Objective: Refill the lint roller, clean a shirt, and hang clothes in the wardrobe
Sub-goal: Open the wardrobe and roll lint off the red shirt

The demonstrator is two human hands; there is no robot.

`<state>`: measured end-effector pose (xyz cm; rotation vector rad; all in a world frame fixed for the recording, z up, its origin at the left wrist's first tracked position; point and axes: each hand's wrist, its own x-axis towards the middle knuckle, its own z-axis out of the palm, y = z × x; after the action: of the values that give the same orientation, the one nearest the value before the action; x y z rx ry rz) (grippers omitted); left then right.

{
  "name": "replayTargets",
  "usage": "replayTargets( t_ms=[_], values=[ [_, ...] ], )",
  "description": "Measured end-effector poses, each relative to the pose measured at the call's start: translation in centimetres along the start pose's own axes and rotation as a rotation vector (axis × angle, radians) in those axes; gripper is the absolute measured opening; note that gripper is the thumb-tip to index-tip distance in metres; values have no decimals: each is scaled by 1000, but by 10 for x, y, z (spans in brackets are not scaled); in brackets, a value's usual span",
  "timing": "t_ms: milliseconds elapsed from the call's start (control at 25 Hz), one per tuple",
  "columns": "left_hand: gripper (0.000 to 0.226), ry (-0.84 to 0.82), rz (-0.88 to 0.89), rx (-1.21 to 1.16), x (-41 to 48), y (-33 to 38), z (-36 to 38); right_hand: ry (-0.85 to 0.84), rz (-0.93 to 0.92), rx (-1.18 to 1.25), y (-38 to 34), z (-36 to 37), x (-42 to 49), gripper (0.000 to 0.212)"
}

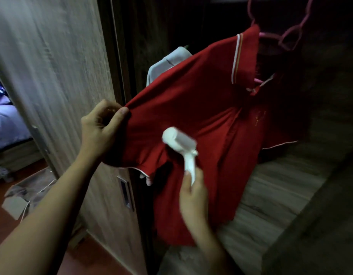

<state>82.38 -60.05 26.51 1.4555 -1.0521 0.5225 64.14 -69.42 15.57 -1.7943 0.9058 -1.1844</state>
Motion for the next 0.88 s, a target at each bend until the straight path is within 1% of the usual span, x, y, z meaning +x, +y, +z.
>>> replayTargets(
  t_ms=[80, 120, 160, 240, 360, 440, 480, 520, 600, 680, 800, 880],
  values=[
    [16, 6, -6, -11, 0, 1, 1, 205, 37, 44, -7, -20, 46, 23],
    [17, 8, -7, -14, 0, 1, 1, 273, 48, 71, -10, -31, 67, 26],
    [19, 9, -5, -16, 0, 1, 1, 298, 44, 73, -13, -39, 82, 29],
    [22, 7, -3, -12, -1, 1, 1, 238, 1, 22, -11, -41, 84, 30],
    [20, 14, -22, -8, -1, 2, 0, 56, -60, -206, 27, -19, 42, 27],
    [19, 19, -51, 13, -2, 5, 0, -96, 9, -287, 61, -8, 11, 28],
    [19, 28, -59, 32, -3, 7, 1, -138, 52, -299, 74, -7, 0, 28],
    [17, 36, -63, 51, -6, 9, 2, -142, 86, -307, 83, -10, -6, 29],
    [12, 70, -43, 127, -21, 13, 11, -92, 102, -329, 91, -21, -9, 28],
    [16, 90, -29, 153, -44, 16, 28, -6, 87, -354, 94, -35, -4, 29],
    [10, 9, -89, 81, -81, 22, 57, 113, 84, -384, 93, -64, 2, 28],
    [11, -80, -91, 71, -99, 25, 74, 134, 94, -408, 90, -83, 1, 30]
  ],
)
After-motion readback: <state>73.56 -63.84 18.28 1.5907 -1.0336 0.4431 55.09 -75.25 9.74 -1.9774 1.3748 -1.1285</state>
